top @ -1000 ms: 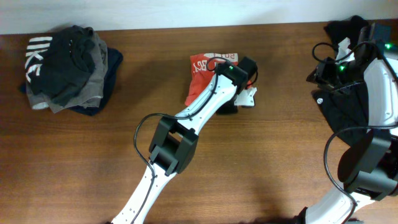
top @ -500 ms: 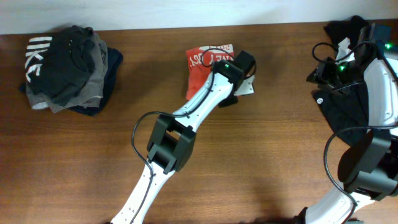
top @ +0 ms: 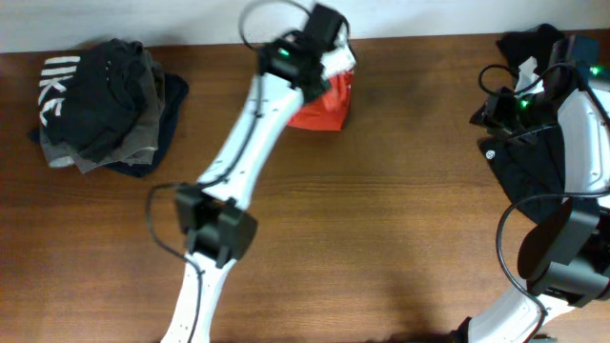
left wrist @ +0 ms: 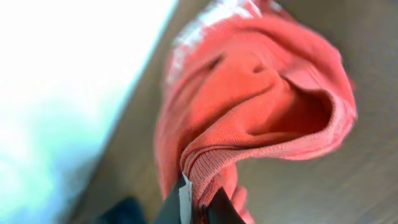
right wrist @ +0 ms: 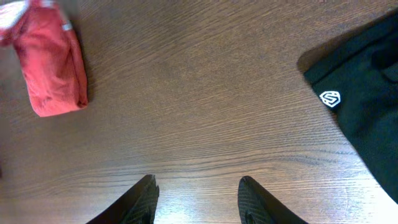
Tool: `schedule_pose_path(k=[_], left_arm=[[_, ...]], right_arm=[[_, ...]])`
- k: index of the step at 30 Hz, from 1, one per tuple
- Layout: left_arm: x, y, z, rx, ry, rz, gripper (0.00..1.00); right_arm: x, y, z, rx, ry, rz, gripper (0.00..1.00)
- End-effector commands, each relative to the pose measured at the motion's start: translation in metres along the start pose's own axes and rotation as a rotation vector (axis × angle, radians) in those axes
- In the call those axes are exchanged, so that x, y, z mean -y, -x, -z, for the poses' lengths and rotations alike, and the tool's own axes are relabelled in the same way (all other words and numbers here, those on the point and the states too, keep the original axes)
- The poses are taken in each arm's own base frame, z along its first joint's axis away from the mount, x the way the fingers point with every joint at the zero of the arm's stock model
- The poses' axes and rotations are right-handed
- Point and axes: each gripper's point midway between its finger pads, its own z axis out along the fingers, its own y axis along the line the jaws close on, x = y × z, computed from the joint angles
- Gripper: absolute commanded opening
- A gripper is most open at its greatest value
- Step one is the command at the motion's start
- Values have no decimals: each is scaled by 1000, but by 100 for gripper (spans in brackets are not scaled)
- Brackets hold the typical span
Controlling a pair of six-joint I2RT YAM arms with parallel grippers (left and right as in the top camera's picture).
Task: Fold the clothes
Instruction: 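Lift the shirt bundle with the left gripper and set it down upright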
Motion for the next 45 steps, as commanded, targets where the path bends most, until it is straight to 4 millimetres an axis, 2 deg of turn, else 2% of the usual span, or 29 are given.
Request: schedule_pose_path(k=[1,3,6,14,20,26,36,43,45], left_arm=[[-33,-6,23,23,61,62,1],[-41,-10,27,25,72,76,0],[-44,-12,29,26,74,80,1],[-23,-1,24,85,-38,72,1],[2,-3,7,81,-141,60,1],[46,-1,-14,98,-295,41,0],[106,-10,-64,66,-358,-8,1],[133,-7,-70,66,-396,-38,1],[139,-7,-73,59,-404,-45,5]], right_arm=[[0,4,5,20,-7,16,47],[0,4,5,20,-7,15,47],[0,4,5,20,-7,15,47],[0,1,5,11,-9,12,47],[1,1,5,7,-9,10,47],[1,0,5,5,-9,9,47],[1,-1,5,3,-9,8,47],[1,0,5,6,-9,9,47],[1,0,5,5,-9,9,47]])
